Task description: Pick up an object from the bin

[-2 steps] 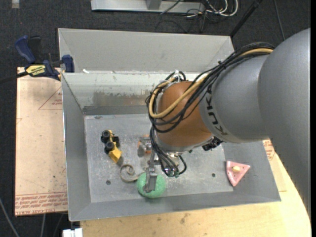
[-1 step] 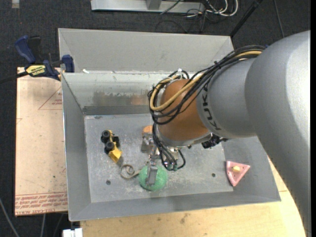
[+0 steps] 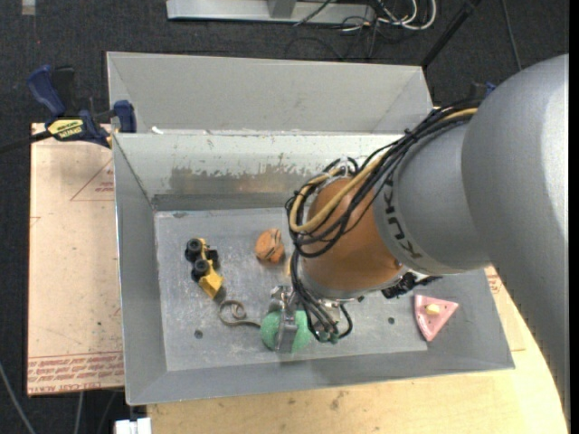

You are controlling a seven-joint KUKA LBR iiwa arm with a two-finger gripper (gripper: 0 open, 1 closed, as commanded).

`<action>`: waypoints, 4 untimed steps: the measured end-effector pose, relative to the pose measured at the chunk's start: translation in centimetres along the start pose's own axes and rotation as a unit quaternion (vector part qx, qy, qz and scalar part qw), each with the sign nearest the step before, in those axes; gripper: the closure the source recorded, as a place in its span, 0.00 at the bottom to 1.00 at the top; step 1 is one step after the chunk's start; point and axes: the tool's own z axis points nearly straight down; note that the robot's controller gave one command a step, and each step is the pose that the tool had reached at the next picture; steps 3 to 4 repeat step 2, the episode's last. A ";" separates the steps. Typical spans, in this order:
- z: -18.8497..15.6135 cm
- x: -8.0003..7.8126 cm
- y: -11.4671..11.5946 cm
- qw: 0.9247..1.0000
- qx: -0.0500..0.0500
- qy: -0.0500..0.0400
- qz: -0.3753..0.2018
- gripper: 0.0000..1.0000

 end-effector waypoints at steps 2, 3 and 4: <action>-13.9 -3.4 -6.7 1.000 0.002 -0.001 -0.003 1.00; -13.9 -3.4 -6.7 1.000 0.002 -0.001 -0.003 1.00; -13.9 -3.4 -6.7 1.000 0.002 -0.001 -0.003 1.00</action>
Offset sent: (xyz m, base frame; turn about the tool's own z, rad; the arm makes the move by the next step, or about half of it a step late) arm 0.0268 -0.0707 0.1385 -0.0085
